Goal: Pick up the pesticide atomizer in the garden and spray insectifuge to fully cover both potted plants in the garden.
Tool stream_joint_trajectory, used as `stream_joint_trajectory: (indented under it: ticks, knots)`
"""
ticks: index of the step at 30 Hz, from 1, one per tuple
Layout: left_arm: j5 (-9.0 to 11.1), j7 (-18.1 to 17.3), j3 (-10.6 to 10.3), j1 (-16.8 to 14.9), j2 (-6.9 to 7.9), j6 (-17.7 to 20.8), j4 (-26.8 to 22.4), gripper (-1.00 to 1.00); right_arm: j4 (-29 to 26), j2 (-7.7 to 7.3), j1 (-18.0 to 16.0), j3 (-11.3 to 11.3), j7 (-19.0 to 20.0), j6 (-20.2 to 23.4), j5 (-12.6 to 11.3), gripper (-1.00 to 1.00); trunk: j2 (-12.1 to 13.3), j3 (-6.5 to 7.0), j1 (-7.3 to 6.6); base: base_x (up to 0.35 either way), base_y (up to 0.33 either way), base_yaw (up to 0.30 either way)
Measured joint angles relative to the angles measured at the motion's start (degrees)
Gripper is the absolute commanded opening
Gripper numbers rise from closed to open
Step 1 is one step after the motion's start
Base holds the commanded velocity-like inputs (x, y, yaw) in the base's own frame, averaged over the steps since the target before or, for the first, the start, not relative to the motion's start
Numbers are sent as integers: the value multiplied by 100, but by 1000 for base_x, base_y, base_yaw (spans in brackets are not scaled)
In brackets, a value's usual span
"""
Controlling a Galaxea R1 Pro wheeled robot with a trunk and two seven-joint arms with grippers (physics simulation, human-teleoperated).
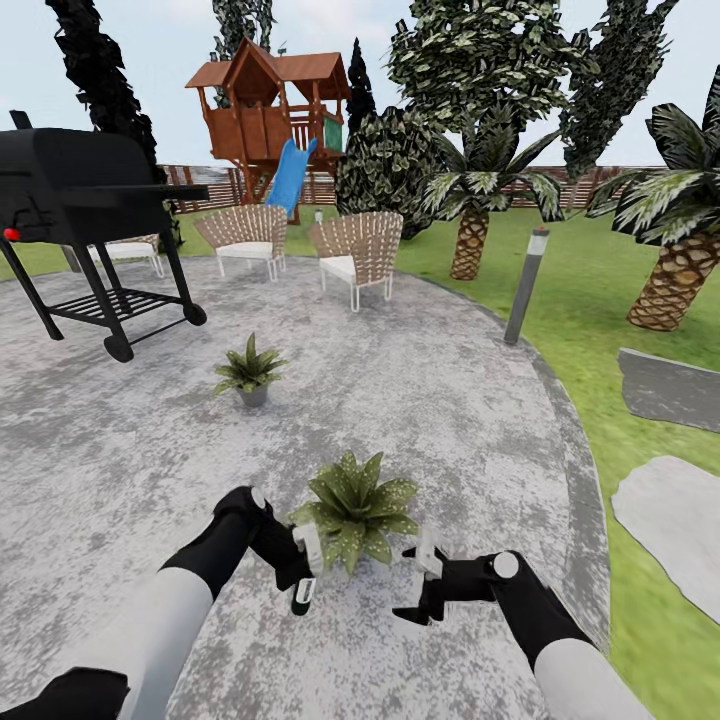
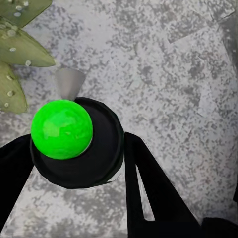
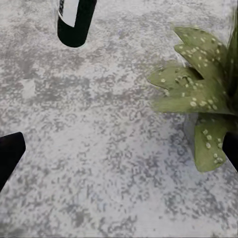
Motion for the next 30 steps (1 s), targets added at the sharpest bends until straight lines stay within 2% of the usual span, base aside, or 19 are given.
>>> stream_joint_trajectory:
  ticks: [1, 7, 10, 12, 14, 19, 22, 27, 30]
  knots:
    - [-16, -2, -59, 2, -1, -202, 24, -100, 2, 141, -36, 170, 35, -4, -7, -100, 0, 0, 0, 0, 0, 0]
    - [-215, 56, -119, 79, -5, -411, 213, -100, -21, 441, -140, 210, 49, 1, -3, -100, 0, 0, 0, 0, 0, 0]
    - [-226, 32, -161, 81, -35, -804, 231, -100, -28, 476, -182, 211, 213, -4, 3, -100, 0, 0, 0, 0, 0, 0]
    - [-221, 11, -176, 82, -47, -920, 235, -100, -118, 482, -238, 210, 512, 3, 4, -100, 0, 0, 0, 0, 0, 0]
    - [-216, 6, -188, 82, -55, -946, 235, -100, -161, 496, -262, 209, 586, 6, 2, -100, 0, 0, 0, 0, 0, 0]
    - [-189, -8, -195, 89, -90, -966, 288, -100, -193, 558, -297, 209, 625, 8, -4, -100, 0, 0, 0, 0, 0, 0]
    - [-178, -10, -196, 90, -113, -1206, 447, -100, -197, 562, -323, 209, 626, 4, -4, -100, 0, 0, 0, 0, 0, 0]
    - [-155, -9, -190, 90, -155, -1301, 485, -100, -189, 554, -352, 209, 626, 5, -3, -100, 0, 0, 0, 0, 0, 0]
    - [-153, 2, -187, 91, -268, -1301, 487, -100, -188, 553, -353, 209, 626, 1, -4, -100, 0, 0, 0, 0, 0, 0]
